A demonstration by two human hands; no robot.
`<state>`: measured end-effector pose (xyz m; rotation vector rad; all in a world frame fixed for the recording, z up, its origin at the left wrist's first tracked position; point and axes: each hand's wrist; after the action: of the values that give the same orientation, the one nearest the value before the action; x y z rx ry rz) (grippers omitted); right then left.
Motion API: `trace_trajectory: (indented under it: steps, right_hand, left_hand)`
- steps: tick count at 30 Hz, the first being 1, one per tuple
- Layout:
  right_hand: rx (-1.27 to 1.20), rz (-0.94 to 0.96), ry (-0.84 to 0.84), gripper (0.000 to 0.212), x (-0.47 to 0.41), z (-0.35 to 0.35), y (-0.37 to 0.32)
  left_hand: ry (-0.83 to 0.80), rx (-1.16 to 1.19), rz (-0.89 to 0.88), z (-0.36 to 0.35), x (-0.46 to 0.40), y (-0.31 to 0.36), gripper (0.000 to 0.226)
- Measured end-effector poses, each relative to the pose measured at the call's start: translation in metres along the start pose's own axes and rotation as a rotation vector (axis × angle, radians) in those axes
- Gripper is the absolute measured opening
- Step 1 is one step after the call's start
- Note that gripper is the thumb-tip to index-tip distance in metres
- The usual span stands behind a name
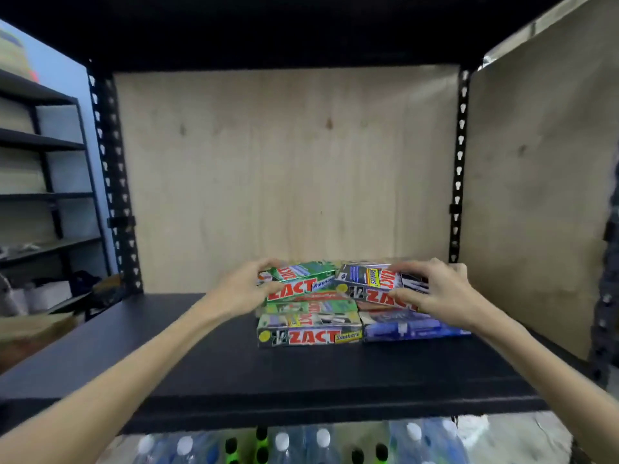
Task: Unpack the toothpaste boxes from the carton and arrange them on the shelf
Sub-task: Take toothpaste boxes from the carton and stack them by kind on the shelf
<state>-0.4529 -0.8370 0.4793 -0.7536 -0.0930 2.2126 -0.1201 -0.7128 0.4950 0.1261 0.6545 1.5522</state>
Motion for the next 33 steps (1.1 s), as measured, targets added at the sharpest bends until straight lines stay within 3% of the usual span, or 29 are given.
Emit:
trace_trajectory:
  steps: [6,10,15,17,20,24,33]
  right_hand:
    - [0.015,-0.046,-0.128,0.045,-0.08,-0.037,0.058]
    - [0.04,-0.074,-0.155,0.043,-0.111,-0.066,0.094]
    - [0.026,-0.023,-0.082,0.037,-0.125,-0.086,0.101]
    - [0.037,-0.029,-0.045,0.039,-0.125,-0.09,0.1]
    - [0.027,-0.05,-0.006,0.053,-0.124,-0.089,0.097]
    - [0.052,-0.08,0.002,0.052,-0.123,-0.087,0.09]
    - [-0.034,-0.123,0.12,0.061,-0.07,-0.083,0.029]
  left_hand:
    - [-0.119,-0.186,0.0,-0.022,-0.102,-0.041,0.028]
    - [-0.188,-0.198,-0.097,-0.054,-0.125,-0.064,0.033]
    - [0.031,-0.283,-0.26,-0.07,-0.138,-0.089,0.039]
    - [0.072,-0.263,-0.265,-0.07,-0.138,-0.086,0.031]
    - [0.079,-0.243,-0.24,-0.073,-0.137,-0.084,0.036]
    - [0.11,-0.217,-0.146,-0.075,-0.132,-0.076,0.044]
    - [0.127,0.123,-0.05,-0.077,-0.078,-0.026,0.054]
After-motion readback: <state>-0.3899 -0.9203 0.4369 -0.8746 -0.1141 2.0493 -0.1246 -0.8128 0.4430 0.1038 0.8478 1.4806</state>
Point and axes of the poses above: each hand's wrist, its own x-axis away from the middle knuckle, its own z-axis out of the back of the hand, y = z × x, and after that the axes turned 5 degrees about -y, right-handed
